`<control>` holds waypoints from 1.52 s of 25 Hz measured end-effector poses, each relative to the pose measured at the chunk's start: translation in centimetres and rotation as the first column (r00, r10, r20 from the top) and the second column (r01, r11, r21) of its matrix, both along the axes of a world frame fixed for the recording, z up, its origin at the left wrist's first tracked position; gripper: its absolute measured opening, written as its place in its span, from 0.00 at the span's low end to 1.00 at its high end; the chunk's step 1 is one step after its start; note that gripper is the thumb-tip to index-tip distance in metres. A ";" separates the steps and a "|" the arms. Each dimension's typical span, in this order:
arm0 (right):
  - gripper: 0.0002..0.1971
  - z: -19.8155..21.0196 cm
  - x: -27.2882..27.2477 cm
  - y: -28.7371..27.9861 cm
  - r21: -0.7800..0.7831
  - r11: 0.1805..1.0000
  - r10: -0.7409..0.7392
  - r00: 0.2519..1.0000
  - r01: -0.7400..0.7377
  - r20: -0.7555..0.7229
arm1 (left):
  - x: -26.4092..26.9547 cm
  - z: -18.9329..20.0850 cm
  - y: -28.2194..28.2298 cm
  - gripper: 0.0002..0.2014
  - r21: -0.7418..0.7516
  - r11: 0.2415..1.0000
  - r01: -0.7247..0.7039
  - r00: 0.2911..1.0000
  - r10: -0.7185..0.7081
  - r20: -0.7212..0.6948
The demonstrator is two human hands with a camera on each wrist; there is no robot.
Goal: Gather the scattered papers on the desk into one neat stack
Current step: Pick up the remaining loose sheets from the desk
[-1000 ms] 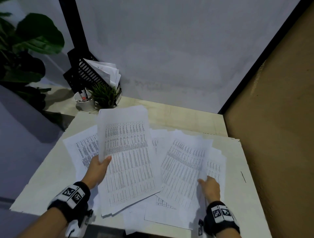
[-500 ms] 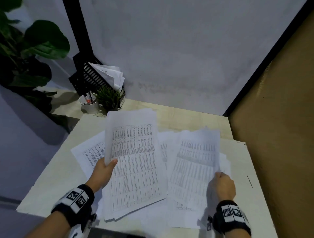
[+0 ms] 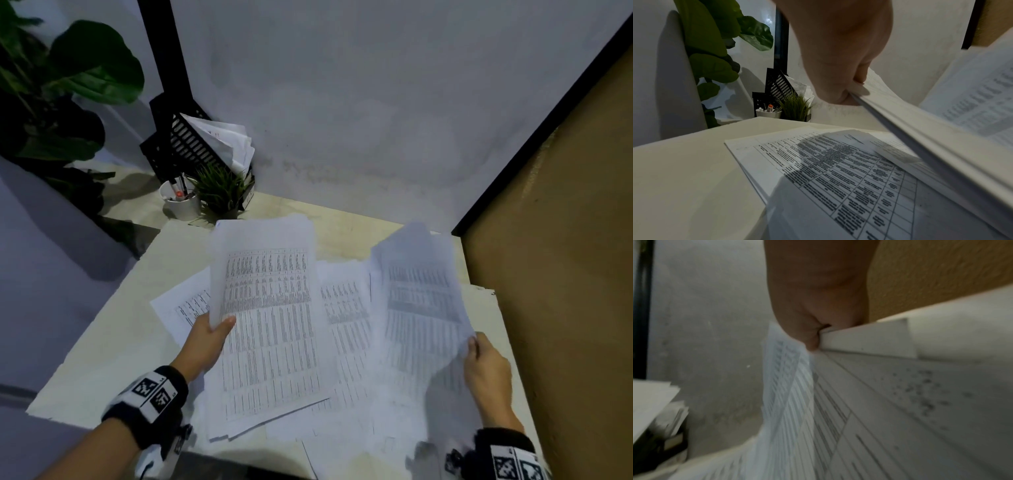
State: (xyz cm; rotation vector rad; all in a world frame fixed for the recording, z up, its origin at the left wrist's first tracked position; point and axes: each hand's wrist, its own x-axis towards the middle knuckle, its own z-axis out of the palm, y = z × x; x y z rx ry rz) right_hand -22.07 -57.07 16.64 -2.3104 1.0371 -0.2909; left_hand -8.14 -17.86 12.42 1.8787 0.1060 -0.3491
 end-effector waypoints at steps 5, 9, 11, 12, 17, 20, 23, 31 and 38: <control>0.09 -0.7 1.2 -3.1 0.016 0.999 -0.030 0.994 0.032 -0.103 | -0.7 0.5 -1.7 0.09 -0.043 0.999 0.026 1.000 -0.025 0.007; 0.07 -3.3 1.5 -3.2 0.135 0.987 -0.048 0.965 0.085 -0.258 | -0.6 -0.1 -2.1 0.10 -0.032 0.997 0.069 0.997 -0.070 -0.023; 0.06 -3.4 1.3 -3.4 0.112 0.986 -0.091 0.962 0.124 -0.259 | -0.4 -0.4 -2.1 0.09 -0.006 0.996 0.091 0.996 -0.091 -0.023; 0.07 -2.5 1.2 -3.6 0.096 0.984 -0.124 0.965 0.150 -0.229 | -0.3 -0.4 -2.1 0.09 0.004 0.994 0.105 0.994 -0.105 -0.022; 0.04 4.0 -0.9 -7.5 -0.056 0.975 -0.213 0.977 0.214 0.024 | 0.5 -1.8 -1.2 0.16 0.045 0.993 0.112 0.993 -0.110 -0.047; 0.05 7.5 -2.8 -9.8 -0.008 0.969 -0.239 0.950 0.245 0.201 | 0.8 -2.2 -1.5 0.17 0.027 0.987 0.159 0.986 -0.157 -0.061; 0.07 10.8 -3.7 -8.1 0.072 0.979 -0.205 0.922 0.192 0.330 | 0.9 -0.8 -3.3 0.13 -0.037 0.965 0.260 0.964 -0.261 -0.051; 0.10 2.0 1.9 4.9 0.684 0.712 -0.011 0.970 -0.162 0.242 | 1.2 4.8 -8.0 0.18 -0.315 0.888 0.334 0.924 -0.374 -0.076; 0.21 2.7 4.3 8.9 0.628 0.648 0.062 0.852 -0.430 0.519 | 1.8 6.8 -6.4 0.26 -0.381 0.880 0.284 0.959 -0.255 0.126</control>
